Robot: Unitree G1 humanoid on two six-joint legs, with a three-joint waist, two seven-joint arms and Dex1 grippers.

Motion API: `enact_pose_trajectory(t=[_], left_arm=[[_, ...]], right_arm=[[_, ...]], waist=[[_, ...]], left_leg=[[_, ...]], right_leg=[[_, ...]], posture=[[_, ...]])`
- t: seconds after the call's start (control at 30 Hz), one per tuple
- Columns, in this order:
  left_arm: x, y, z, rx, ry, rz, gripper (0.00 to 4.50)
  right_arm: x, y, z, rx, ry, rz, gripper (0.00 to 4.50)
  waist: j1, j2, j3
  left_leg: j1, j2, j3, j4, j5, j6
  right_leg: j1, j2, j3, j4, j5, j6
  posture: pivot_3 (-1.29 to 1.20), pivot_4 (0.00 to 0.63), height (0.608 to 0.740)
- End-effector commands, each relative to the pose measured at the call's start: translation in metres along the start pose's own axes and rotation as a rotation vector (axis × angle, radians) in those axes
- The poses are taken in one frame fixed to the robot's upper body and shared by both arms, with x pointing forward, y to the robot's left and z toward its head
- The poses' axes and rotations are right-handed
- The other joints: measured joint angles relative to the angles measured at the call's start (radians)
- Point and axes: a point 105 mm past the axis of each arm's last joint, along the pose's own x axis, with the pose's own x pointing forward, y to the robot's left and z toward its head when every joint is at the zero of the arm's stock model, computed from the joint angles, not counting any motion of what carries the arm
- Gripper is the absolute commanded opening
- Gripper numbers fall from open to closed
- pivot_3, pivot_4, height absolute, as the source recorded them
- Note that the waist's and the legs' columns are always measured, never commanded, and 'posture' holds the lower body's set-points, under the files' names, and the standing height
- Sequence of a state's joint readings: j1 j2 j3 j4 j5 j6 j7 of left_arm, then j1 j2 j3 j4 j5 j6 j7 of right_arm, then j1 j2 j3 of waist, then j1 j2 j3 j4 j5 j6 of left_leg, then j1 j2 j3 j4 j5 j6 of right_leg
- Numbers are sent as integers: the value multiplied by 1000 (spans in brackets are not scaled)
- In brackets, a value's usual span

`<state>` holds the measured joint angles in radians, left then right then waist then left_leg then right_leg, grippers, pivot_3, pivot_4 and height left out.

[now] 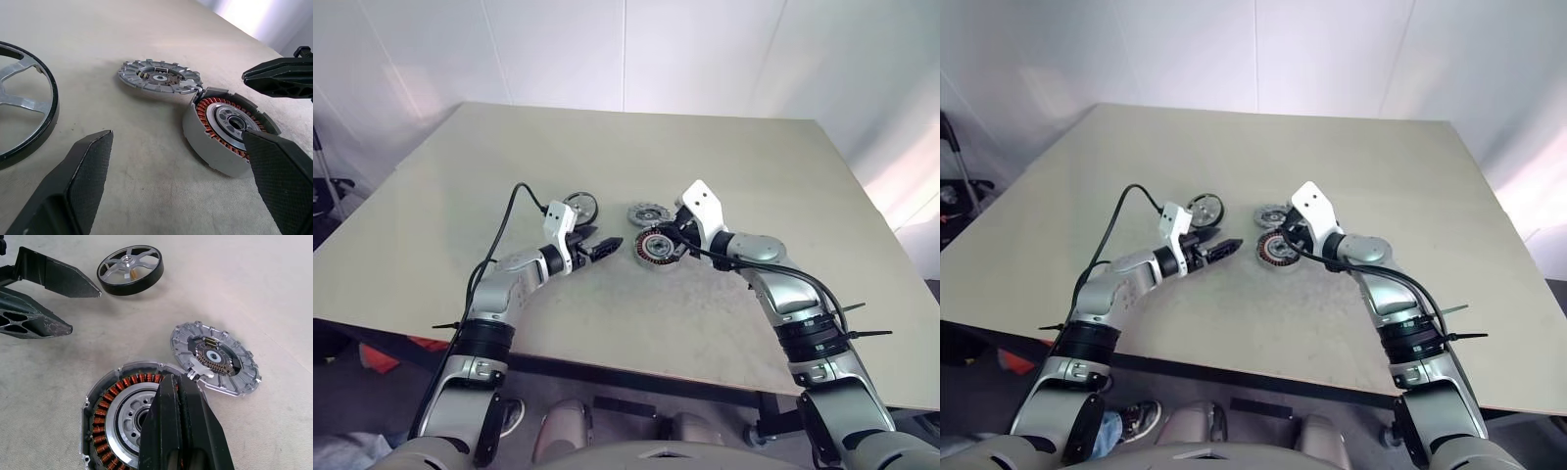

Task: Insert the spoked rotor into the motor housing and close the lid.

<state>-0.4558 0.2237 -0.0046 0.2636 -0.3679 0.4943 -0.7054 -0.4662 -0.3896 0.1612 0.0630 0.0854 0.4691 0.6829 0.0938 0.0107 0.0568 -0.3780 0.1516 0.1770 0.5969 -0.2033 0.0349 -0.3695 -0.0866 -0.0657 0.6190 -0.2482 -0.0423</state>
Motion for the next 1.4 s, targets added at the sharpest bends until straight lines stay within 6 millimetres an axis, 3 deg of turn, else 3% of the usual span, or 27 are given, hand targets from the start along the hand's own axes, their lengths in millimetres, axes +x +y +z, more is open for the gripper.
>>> enact_pose_trajectory(t=[0.03, 0.17, 0.4, 0.63, 0.87, 1.17, 1.4], left_arm=[[0, 1, 12, 22, -31, 1, 4500], [0, 2, 12, 22, -29, 7, 4500], [-2, 10, 11, -9, -33, 46, 4500], [-5, 37, 17, -200, -120, 191, 4500], [-6, 57, 19, -357, -171, 277, 4500], [-6, 101, 26, -605, -253, 471, 4500], [5, 103, 36, -685, -290, 472, 4500]], right_arm=[[3, 6, -3, 36, -8, 17, 53], [9, 6, -34, 56, 84, -16, 53], [1, -7, -4, 26, -9, -45, 53], [-6, -14, 29, -2, -98, -61, 53], [-9, -17, 30, -4, -97, -71, 53], [-13, -22, 29, 1, -95, -102, 53], [-13, -23, 29, 0, -95, -107, 53]], waist=[[0, 0, 0], [0, 0, 0], [0, 0, 0], [0, 0, 0], [1, -1, 0], [4, -1, 1], [4, -2, 1]], left_leg=[[0, 0, 0, 0, 0, 0], [0, 0, 0, 0, 0, 0], [2, 0, 0, 0, 0, 0], [0, 0, 0, 0, 0, 0], [0, 0, 0, 0, 0, 0], [1, 0, 0, 0, 0, 0], [0, 0, 0, 0, 0, 1]], right_leg=[[0, 0, 0, 0, 0, 0], [0, 0, 0, 0, 0, 0], [2, 0, 0, 0, 0, 0], [0, 0, 0, 0, 0, 0], [0, 0, 0, -1, 0, 0], [1, 0, 0, -1, 0, 0], [1, 0, 0, -1, 0, 0]], posture=[[0, 0, 740], [0, 0, 740], [0, 0, 740], [0, 0, 740], [0, 0, 740], [0, 0, 740], [0, 0, 740]])
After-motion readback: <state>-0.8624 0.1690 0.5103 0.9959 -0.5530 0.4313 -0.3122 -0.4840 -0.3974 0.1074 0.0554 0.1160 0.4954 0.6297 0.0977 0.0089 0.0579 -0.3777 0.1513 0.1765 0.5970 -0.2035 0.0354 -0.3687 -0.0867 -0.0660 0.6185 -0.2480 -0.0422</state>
